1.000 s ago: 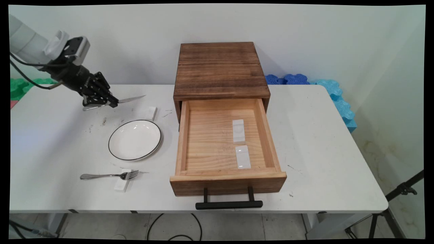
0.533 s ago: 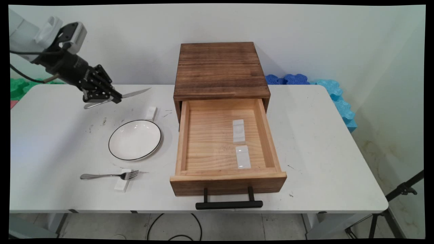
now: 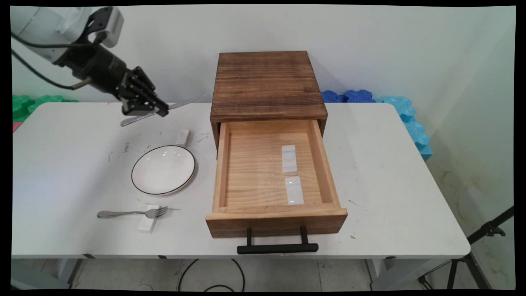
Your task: Place the picked object into the drawer
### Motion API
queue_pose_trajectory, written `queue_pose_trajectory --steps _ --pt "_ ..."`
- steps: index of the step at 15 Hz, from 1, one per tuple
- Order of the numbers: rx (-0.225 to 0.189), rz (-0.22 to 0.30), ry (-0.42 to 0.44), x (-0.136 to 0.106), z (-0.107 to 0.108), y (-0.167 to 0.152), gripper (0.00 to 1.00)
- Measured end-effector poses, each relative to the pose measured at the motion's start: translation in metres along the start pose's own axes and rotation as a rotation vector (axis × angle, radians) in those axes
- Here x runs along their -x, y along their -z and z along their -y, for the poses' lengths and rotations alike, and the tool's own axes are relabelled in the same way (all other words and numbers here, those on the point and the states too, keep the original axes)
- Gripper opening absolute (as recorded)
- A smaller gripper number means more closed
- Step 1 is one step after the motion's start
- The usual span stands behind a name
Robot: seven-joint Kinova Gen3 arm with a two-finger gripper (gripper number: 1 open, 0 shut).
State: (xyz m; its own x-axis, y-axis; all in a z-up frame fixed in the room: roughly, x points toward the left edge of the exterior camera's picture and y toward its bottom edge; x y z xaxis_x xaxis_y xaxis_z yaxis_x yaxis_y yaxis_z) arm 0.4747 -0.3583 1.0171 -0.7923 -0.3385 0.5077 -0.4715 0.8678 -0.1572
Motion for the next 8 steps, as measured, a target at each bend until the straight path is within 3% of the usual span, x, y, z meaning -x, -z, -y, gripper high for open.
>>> queue_pose_trajectory --steps 8 --pt "-0.022 -0.023 0.004 -0.069 -0.014 -0.028 0.00"
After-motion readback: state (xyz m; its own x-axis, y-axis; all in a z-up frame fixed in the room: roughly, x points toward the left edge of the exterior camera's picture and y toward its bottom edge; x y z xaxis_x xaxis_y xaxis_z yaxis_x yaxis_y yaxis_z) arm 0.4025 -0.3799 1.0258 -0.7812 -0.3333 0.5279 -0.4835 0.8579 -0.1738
